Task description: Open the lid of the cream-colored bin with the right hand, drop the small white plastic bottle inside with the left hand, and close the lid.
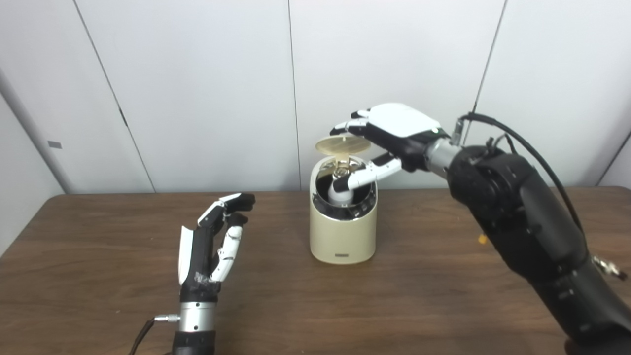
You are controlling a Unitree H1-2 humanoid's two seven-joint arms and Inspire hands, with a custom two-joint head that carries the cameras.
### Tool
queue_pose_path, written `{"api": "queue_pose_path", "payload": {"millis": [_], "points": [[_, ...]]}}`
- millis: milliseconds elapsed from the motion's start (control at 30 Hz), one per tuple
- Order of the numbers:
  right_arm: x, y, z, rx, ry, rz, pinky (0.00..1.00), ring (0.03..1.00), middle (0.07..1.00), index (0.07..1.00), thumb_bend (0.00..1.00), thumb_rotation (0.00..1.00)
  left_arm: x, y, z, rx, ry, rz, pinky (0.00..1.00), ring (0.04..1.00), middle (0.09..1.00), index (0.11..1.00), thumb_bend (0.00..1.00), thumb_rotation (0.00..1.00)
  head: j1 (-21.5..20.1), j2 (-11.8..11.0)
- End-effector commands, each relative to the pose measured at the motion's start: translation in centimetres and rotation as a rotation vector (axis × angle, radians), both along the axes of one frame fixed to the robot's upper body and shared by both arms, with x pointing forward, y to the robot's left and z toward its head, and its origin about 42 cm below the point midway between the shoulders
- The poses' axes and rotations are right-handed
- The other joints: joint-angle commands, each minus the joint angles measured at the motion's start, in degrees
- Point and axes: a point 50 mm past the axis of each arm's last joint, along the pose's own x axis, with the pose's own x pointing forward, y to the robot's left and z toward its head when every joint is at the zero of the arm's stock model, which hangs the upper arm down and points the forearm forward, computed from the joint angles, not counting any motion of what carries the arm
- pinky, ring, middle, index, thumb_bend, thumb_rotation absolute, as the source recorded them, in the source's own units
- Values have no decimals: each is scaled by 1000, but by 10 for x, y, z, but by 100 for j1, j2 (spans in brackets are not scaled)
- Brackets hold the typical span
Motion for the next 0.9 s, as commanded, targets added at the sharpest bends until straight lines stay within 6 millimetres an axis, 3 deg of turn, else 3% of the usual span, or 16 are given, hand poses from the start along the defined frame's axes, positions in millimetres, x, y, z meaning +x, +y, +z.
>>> {"api": "queue_pose_path", "payload": {"millis": [0, 267, 400, 867], "points": [[-9, -7, 20, 19, -74, -16, 965, 974, 884, 873, 1000, 974, 8, -1, 22, 9, -87, -5, 583, 677, 693, 685, 396, 839, -12, 17], [-30, -19, -7, 60, -45, -22, 942, 967, 876, 870, 1000, 942, 8, 0, 22, 13, -88, -9, 577, 673, 690, 679, 398, 842, -19, 50], [-37, -24, -20, 83, 20, -35, 994, 992, 901, 896, 1000, 942, 8, 0, 23, 12, -93, -8, 573, 670, 687, 676, 398, 836, -9, 90], [-49, -26, -56, 87, 103, -44, 987, 981, 899, 883, 988, 930, 4, 1, 29, 10, -112, -9, 577, 674, 689, 676, 367, 825, 19, 241]]}}
